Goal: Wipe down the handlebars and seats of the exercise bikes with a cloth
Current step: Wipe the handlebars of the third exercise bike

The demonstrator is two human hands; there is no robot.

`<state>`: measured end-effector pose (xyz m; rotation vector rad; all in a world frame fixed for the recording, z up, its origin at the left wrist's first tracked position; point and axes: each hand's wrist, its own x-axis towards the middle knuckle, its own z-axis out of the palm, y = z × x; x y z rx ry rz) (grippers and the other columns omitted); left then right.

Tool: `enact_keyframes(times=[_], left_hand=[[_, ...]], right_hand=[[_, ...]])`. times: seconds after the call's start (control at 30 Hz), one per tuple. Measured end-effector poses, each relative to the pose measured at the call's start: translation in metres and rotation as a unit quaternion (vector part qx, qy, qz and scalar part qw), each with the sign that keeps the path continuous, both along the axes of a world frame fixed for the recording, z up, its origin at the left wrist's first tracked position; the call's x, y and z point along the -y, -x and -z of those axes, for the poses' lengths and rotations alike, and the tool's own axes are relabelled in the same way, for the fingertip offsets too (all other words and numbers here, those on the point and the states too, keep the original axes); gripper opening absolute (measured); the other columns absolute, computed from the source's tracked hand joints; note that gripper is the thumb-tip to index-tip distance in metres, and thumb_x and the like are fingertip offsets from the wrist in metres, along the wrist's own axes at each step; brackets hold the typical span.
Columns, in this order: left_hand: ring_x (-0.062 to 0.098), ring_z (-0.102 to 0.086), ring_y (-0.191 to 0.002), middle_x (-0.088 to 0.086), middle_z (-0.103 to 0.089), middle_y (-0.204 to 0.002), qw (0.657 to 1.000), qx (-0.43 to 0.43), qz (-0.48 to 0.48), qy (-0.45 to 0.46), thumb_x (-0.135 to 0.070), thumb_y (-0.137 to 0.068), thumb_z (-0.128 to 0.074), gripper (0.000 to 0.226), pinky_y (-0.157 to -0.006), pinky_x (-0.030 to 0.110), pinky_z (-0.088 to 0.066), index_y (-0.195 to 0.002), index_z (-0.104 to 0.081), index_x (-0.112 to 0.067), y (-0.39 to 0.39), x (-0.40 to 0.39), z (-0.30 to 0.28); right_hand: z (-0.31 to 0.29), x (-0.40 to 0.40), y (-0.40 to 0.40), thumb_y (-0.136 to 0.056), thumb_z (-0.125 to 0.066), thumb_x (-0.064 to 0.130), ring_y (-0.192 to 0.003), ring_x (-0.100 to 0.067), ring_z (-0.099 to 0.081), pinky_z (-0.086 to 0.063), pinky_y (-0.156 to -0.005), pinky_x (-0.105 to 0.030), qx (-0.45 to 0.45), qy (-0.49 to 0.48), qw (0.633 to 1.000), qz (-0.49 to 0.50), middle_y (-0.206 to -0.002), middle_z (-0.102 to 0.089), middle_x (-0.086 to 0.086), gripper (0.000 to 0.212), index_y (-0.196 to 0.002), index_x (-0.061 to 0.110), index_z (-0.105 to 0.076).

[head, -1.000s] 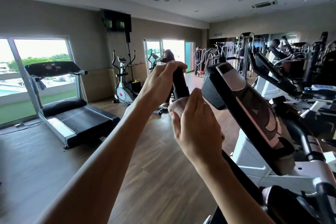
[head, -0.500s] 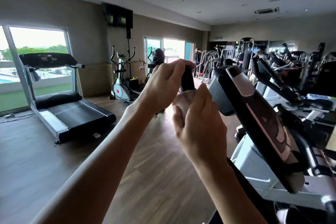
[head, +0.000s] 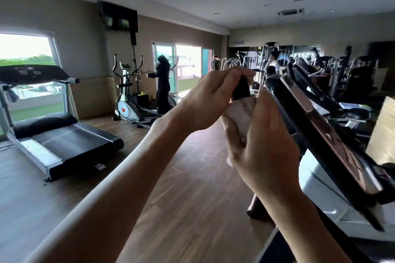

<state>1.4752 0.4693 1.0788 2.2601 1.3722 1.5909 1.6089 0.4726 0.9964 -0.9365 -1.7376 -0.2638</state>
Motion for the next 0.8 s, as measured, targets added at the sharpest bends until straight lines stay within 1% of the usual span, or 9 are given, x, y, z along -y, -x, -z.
enact_keyframes(times=[0.13, 0.2, 0.3, 0.4, 0.47, 0.53, 0.6, 0.7, 0.8], left_hand=[[0.011, -0.065, -0.116, 0.003, -0.074, -0.117, 0.998, -0.036, 0.051, -0.005, -0.022, -0.110, -0.030, 0.045, -0.107, 0.029, -0.047, -0.128, -0.067, -0.007, 0.014, -0.007, -0.003], [0.016, -0.067, -0.114, 0.005, -0.074, -0.116, 0.996, -0.040, 0.077, -0.010, -0.021, -0.109, -0.031, 0.044, -0.105, 0.035, -0.049, -0.125, -0.069, -0.006, 0.018, -0.011, -0.004], [0.025, -0.070, -0.107, 0.009, -0.076, -0.110, 0.992, -0.045, 0.113, -0.025, -0.016, -0.109, -0.033, 0.042, -0.098, 0.045, -0.052, -0.118, -0.072, -0.004, 0.021, -0.020, -0.006], [0.017, -0.072, -0.105, 0.005, -0.077, -0.106, 0.987, -0.052, 0.148, -0.031, -0.012, -0.107, -0.037, 0.039, -0.095, 0.040, -0.055, -0.112, -0.075, -0.004, 0.028, -0.029, -0.008], [0.015, -0.074, -0.101, 0.003, -0.078, -0.102, 0.983, -0.051, 0.172, -0.047, -0.013, -0.107, -0.042, 0.036, -0.091, 0.040, -0.057, -0.110, -0.077, -0.007, 0.032, -0.034, -0.008], [0.021, -0.075, -0.091, 0.006, -0.079, -0.095, 0.979, -0.051, 0.186, -0.061, -0.017, -0.108, -0.047, 0.033, -0.082, 0.043, -0.057, -0.104, -0.079, -0.010, 0.034, -0.039, -0.009], [0.032, -0.073, -0.087, 0.013, -0.077, -0.089, 0.974, -0.067, 0.204, -0.075, -0.022, -0.108, -0.050, 0.033, -0.078, 0.047, -0.055, -0.101, -0.080, -0.012, 0.038, -0.045, -0.010], [0.032, -0.074, -0.087, 0.012, -0.078, -0.088, 0.962, -0.061, 0.249, -0.097, -0.026, -0.106, -0.052, 0.030, -0.078, 0.048, -0.055, -0.102, -0.081, -0.018, 0.041, -0.056, -0.011], [0.026, -0.074, -0.088, 0.005, -0.079, -0.091, 0.939, -0.037, 0.325, -0.105, -0.023, -0.106, -0.054, 0.028, -0.079, 0.046, -0.056, -0.103, -0.081, -0.015, 0.039, -0.072, -0.006]], right_hand=[[0.020, 0.009, -0.014, -0.092, -0.055, 0.051, -0.118, -0.036, -0.065, -0.058, -0.087, -0.040, 0.043, 0.006, 0.998, 0.041, -0.140, -0.058, -0.024, 0.081, -0.147, -0.007, -0.041], [0.020, 0.010, -0.012, -0.092, -0.056, 0.052, -0.117, -0.033, -0.066, -0.058, -0.084, -0.038, 0.045, 0.012, 0.997, 0.058, -0.138, -0.060, -0.021, 0.080, -0.146, -0.005, -0.043], [0.016, 0.010, -0.009, -0.092, -0.052, 0.054, -0.117, -0.028, -0.065, -0.056, -0.086, -0.033, 0.046, 0.002, 0.996, 0.074, -0.135, -0.062, -0.018, 0.079, -0.146, -0.003, -0.045], [0.015, 0.012, -0.007, -0.092, -0.052, 0.057, -0.117, -0.023, -0.063, -0.048, -0.089, -0.026, 0.042, -0.002, 0.995, 0.087, -0.133, -0.064, -0.013, 0.079, -0.146, 0.000, -0.047], [0.014, 0.013, -0.005, -0.091, -0.053, 0.058, -0.116, -0.021, -0.063, -0.050, -0.087, -0.027, 0.036, -0.005, 0.995, 0.095, -0.132, -0.065, -0.009, 0.079, -0.147, 0.003, -0.047], [0.014, 0.013, -0.005, -0.090, -0.051, 0.059, -0.116, -0.020, -0.064, -0.054, -0.085, -0.032, 0.037, -0.003, 0.993, 0.111, -0.133, -0.064, -0.006, 0.078, -0.147, 0.005, -0.047], [0.014, 0.016, -0.003, -0.089, -0.051, 0.059, -0.117, -0.020, -0.064, -0.056, -0.087, -0.032, 0.033, -0.013, 0.992, 0.124, -0.134, -0.063, -0.004, 0.078, -0.146, 0.006, -0.048], [0.016, 0.020, 0.002, -0.086, -0.054, 0.062, -0.124, -0.017, -0.060, -0.050, -0.095, -0.027, 0.023, -0.020, 0.988, 0.151, -0.141, -0.058, -0.002, 0.082, -0.148, 0.008, -0.047], [0.018, 0.022, 0.004, -0.086, -0.055, 0.068, -0.128, -0.009, -0.055, -0.043, -0.102, -0.019, 0.020, -0.013, 0.984, 0.177, -0.141, -0.055, 0.003, 0.086, -0.150, 0.011, -0.045]])
